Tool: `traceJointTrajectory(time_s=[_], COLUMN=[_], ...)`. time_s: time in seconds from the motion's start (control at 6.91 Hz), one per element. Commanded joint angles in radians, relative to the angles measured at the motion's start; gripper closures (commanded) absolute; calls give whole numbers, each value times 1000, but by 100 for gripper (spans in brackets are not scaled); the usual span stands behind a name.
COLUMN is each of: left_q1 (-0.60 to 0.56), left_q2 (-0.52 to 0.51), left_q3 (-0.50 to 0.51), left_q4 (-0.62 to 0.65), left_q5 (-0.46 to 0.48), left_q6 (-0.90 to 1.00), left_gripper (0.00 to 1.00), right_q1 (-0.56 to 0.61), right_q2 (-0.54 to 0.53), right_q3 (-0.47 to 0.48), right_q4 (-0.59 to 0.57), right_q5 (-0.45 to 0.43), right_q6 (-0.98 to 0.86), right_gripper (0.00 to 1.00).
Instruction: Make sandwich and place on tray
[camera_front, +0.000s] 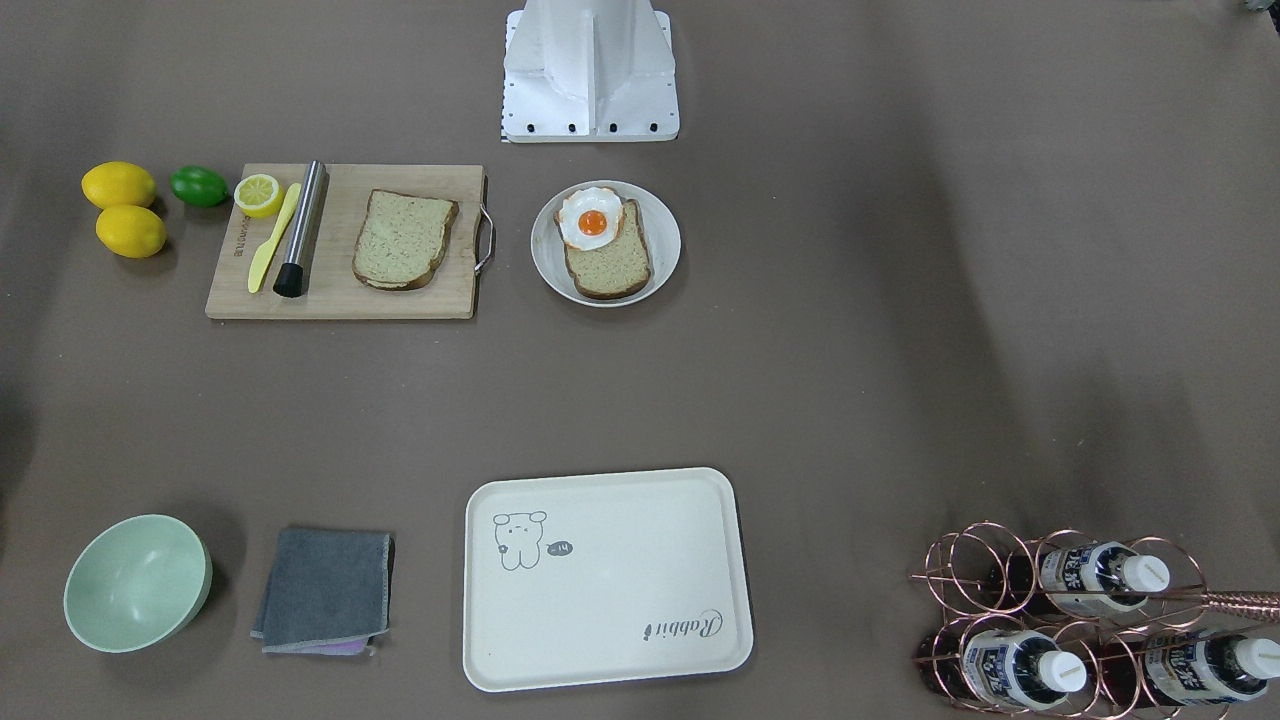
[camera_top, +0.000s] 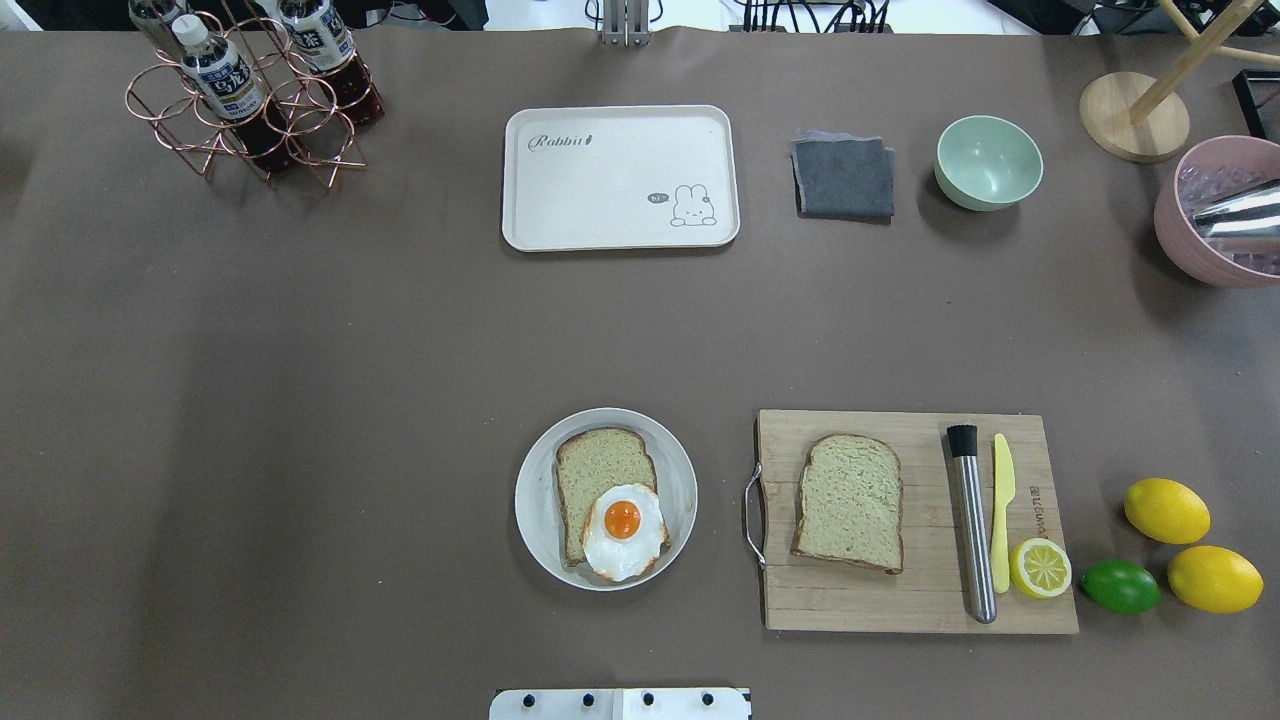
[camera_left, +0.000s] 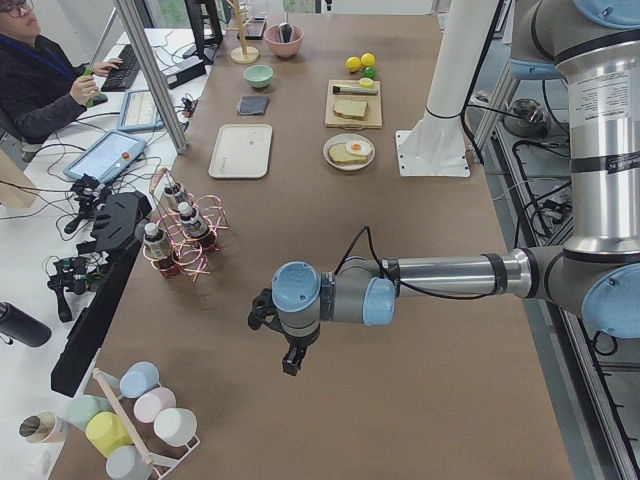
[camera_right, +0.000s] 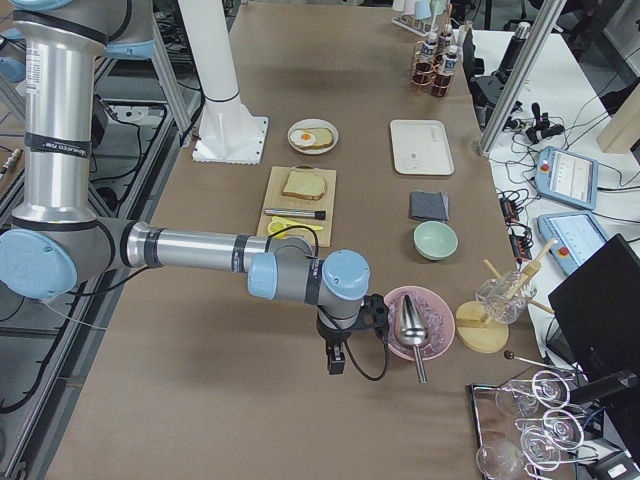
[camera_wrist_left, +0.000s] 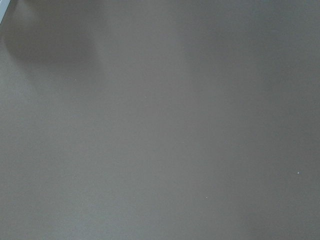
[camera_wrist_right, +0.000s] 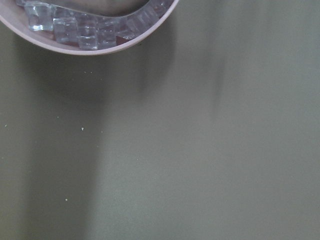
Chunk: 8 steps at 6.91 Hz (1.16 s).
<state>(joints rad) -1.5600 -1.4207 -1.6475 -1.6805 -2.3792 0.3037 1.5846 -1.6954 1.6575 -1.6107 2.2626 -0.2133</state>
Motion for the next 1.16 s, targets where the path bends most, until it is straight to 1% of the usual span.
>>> traceJointTrajectory(time_s=[0.0, 0.43, 0.72, 1.01], left_q1=[0, 0, -5, -21], left_q2=[-3, -1, -30, -37], left_q3=[2, 2, 2, -6], left_q4=[1, 1, 10, -8], left_q5=[1, 1, 2, -3], left_q6=[0, 0, -12, -9], left_gripper=[1, 1, 1, 1], right_q1=[0, 0, 0, 0], right_q2=[2, 2, 2, 0], right_q3=[1, 1, 1, 1], right_q4=[0, 0, 0, 0], right_q5=[0, 0, 2, 2], right_q6=[0, 0, 0, 0], right_gripper=[0, 0, 0, 0])
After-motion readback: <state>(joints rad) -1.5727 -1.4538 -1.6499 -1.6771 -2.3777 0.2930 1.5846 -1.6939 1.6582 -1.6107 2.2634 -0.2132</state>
